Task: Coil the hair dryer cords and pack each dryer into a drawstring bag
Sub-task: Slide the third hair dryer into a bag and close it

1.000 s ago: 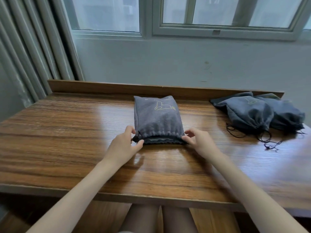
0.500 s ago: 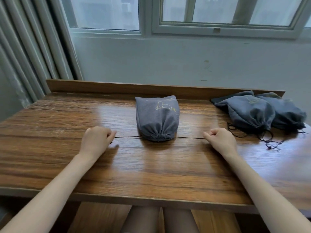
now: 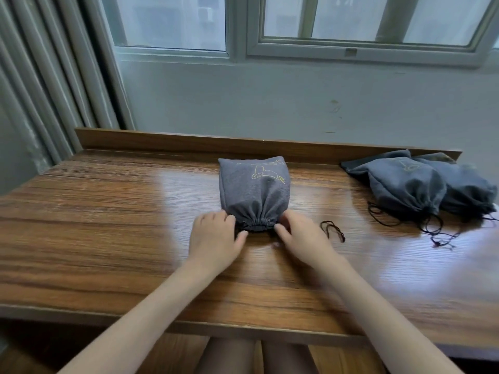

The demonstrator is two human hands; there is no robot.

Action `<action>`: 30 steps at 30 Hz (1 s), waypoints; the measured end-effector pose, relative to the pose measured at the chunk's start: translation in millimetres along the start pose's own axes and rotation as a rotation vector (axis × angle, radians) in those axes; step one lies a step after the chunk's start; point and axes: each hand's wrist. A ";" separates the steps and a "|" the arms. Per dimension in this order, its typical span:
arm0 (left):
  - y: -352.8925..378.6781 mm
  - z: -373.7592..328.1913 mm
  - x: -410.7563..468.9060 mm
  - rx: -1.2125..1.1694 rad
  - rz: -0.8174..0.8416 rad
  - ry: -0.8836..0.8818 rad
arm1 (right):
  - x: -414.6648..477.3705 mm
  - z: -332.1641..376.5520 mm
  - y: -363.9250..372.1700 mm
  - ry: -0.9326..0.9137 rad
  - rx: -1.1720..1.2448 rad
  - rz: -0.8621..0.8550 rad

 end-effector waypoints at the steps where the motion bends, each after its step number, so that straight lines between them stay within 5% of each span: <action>1: 3.4 -5.7 1.2 0.033 0.052 -0.029 | 2.7 3.8 2.2 0.020 0.035 0.037; 6: 5.2 -14.8 10.2 -0.160 0.142 -0.024 | 10.8 9.5 5.9 0.064 0.158 0.023; 10: 5.0 -6.1 9.7 -0.532 0.181 -0.041 | 10.7 0.5 0.7 0.050 0.324 0.026; 16: 7.4 -2.7 25.2 -0.957 0.379 -0.351 | 11.8 -7.2 -1.4 0.042 0.604 -0.109; 23: -1.1 -1.5 18.9 -1.158 0.539 -0.460 | 4.7 -6.5 -1.2 0.021 0.632 -0.135; 27: -14.8 -12.0 4.2 -1.385 0.783 -0.568 | -5.3 0.5 -8.6 0.167 1.186 0.052; 30: -20.1 -25.0 -7.7 -1.414 0.894 -0.528 | -7.0 9.3 -14.9 0.187 1.382 0.092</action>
Point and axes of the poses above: each hand's wrist, its own x-axis towards the middle knuckle, its own y-axis out of the palm, z = x × y, and after that the axes turned 12 degrees about -y, right-handed
